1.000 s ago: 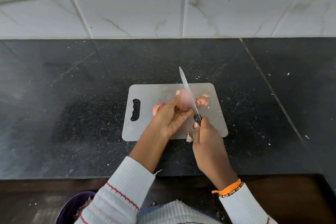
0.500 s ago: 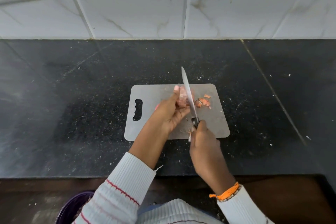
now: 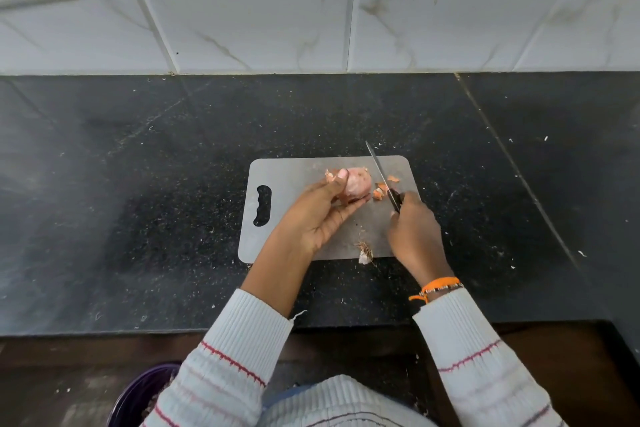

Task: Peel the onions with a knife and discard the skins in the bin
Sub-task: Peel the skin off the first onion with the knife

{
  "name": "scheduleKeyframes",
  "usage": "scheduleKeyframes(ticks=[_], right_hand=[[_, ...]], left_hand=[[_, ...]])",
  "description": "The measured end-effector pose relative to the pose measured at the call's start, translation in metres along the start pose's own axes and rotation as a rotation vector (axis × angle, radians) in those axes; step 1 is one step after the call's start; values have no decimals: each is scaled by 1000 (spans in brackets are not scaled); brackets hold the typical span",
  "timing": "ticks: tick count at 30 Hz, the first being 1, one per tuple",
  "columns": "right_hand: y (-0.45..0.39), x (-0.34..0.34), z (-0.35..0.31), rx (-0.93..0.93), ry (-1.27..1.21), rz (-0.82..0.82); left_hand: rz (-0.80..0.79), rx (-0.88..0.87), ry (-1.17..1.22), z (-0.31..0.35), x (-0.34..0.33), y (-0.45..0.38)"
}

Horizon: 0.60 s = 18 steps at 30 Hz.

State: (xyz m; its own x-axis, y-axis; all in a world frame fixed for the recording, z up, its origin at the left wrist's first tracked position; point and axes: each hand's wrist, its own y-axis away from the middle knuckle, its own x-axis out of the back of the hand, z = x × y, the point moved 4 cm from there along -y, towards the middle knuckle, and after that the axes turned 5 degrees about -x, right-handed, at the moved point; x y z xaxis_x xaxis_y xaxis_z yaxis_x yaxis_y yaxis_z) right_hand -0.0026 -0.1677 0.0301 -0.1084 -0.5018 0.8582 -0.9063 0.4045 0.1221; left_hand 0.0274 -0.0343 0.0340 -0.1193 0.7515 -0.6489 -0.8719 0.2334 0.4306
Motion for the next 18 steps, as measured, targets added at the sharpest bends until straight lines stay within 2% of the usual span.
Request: scheduleKeyframes(ticks=[6, 9, 13, 15, 18], right_hand=[[-9, -3, 0, 103, 6, -2], [-4, 10, -4, 167, -356, 19], [8, 6, -13, 89, -960, -302], [11, 3, -13, 71, -1089, -321], [14, 8, -10, 147, -1102, -229]], left_hand=[[-131, -58, -62, -2, -2, 7], [-218, -130, -104, -2, -3, 8], [-336, -197, -145, -2, -3, 9], [-391, -216, -167, -2, -5, 13], [-398, -235, -237, -2, -5, 15]])
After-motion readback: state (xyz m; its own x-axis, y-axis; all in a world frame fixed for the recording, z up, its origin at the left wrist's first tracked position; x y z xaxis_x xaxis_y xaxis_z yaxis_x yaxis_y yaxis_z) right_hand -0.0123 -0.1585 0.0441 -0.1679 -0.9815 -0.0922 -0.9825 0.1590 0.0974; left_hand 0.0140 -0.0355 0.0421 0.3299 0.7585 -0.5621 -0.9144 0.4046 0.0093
